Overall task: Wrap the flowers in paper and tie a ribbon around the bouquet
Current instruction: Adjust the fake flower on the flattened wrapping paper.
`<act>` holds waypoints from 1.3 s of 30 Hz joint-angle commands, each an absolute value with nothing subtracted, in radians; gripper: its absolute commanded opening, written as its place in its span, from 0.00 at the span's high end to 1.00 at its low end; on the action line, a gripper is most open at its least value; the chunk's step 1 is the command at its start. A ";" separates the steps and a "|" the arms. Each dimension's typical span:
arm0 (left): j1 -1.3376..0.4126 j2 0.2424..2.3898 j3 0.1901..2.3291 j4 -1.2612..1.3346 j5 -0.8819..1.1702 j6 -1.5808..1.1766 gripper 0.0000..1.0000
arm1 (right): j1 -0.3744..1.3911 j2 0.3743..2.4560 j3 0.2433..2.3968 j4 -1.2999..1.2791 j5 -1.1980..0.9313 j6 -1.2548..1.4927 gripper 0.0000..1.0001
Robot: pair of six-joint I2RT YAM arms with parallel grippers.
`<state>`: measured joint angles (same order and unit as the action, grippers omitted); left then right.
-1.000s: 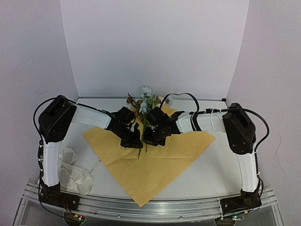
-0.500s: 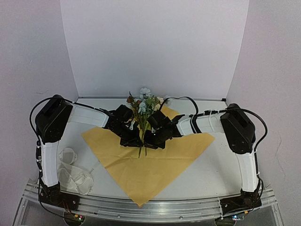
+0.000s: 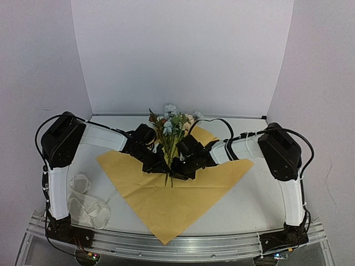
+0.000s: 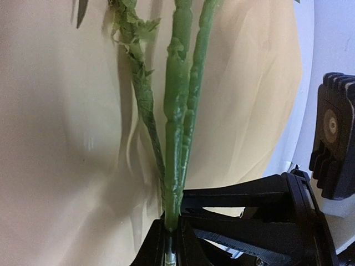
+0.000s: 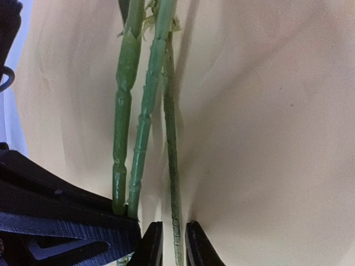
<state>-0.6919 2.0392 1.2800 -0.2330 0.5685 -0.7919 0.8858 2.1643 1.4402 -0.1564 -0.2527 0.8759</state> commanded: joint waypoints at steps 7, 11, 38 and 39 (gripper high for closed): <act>-0.688 1.994 1.272 -0.193 0.578 -0.789 0.86 | 0.886 2.012 1.397 -0.134 -0.213 0.870 0.74; -0.689 1.997 1.280 -0.194 0.588 -0.781 0.85 | 0.886 1.984 1.402 -0.168 -0.185 0.861 0.72; -0.718 1.468 0.745 -0.163 0.362 -0.835 0.49 | 1.420 1.677 1.162 -0.429 0.090 0.554 0.45; -0.719 1.447 0.729 -0.164 0.351 -0.841 0.49 | 1.450 1.689 1.179 -0.438 0.097 0.534 0.45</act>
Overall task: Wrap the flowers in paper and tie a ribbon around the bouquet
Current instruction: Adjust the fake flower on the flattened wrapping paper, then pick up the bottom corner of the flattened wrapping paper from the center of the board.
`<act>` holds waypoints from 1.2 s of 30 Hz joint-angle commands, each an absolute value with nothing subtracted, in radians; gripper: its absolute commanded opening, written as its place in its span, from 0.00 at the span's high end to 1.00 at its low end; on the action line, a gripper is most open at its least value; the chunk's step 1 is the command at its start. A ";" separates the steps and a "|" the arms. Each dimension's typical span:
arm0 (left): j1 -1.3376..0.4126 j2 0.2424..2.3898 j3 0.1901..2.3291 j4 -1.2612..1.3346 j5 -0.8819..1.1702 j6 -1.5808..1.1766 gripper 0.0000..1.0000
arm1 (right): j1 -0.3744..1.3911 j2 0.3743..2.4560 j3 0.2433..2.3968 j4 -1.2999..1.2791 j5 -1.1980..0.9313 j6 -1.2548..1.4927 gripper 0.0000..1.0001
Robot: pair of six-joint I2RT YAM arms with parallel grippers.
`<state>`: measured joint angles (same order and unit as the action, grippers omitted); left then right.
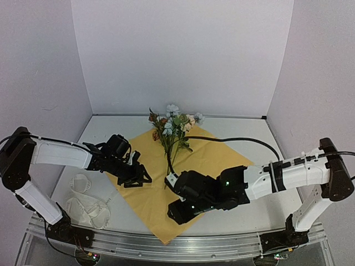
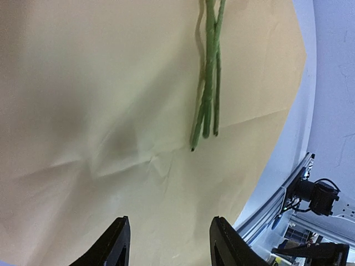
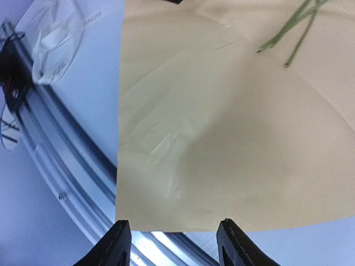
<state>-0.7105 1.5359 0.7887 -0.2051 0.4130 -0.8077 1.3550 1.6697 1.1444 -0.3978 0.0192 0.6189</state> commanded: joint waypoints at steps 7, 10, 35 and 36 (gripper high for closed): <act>-0.719 1.344 0.683 -0.228 0.256 -0.850 0.48 | 1.574 1.801 1.268 -0.481 0.086 0.430 0.44; -0.719 1.309 0.678 -0.246 0.235 -0.852 0.48 | 1.589 1.856 1.316 -0.508 0.082 0.392 0.44; -0.719 1.269 0.702 -0.296 0.196 -0.836 0.48 | 1.597 2.025 1.405 -0.557 0.129 0.322 0.70; -0.719 1.270 0.703 -0.295 0.196 -0.835 0.48 | 1.597 2.025 1.406 -0.557 0.136 0.322 0.72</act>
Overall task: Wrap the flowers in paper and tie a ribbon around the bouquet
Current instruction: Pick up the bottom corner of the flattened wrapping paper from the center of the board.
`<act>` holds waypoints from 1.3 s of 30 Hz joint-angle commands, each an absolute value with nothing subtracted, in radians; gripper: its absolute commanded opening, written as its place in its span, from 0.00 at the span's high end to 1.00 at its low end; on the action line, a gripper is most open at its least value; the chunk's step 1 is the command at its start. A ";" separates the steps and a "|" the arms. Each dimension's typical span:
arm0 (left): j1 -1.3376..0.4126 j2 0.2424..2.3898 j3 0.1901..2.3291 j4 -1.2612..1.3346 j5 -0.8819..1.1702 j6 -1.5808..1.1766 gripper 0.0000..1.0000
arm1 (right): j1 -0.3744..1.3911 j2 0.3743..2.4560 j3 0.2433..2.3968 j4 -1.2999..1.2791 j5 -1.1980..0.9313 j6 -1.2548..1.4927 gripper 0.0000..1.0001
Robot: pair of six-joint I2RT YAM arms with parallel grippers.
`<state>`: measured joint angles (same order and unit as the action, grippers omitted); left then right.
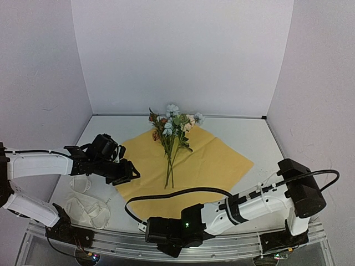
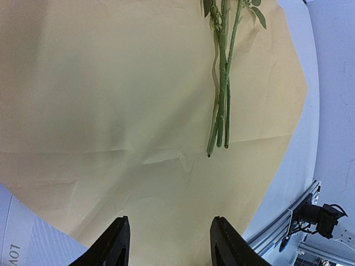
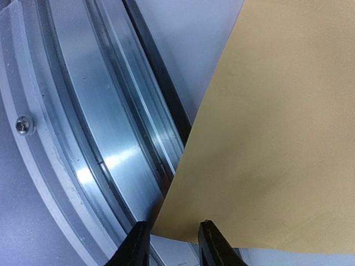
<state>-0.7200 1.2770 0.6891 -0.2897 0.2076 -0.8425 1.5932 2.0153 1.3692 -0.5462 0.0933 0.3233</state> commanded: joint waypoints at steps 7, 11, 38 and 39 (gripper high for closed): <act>-0.719 1.273 0.706 -0.292 0.198 -0.837 0.49 | 1.595 2.012 1.405 -0.557 0.195 0.330 0.91; -0.719 1.272 0.708 -0.292 0.195 -0.840 0.49 | 1.589 1.986 1.403 -0.557 0.257 0.346 0.98; -0.563 1.434 1.042 -0.355 0.182 -0.689 0.48 | 1.104 2.084 1.907 -0.724 0.358 0.073 1.00; -0.562 1.446 1.052 -0.352 0.185 -0.685 0.48 | 1.087 2.111 1.950 -0.728 0.351 0.052 1.00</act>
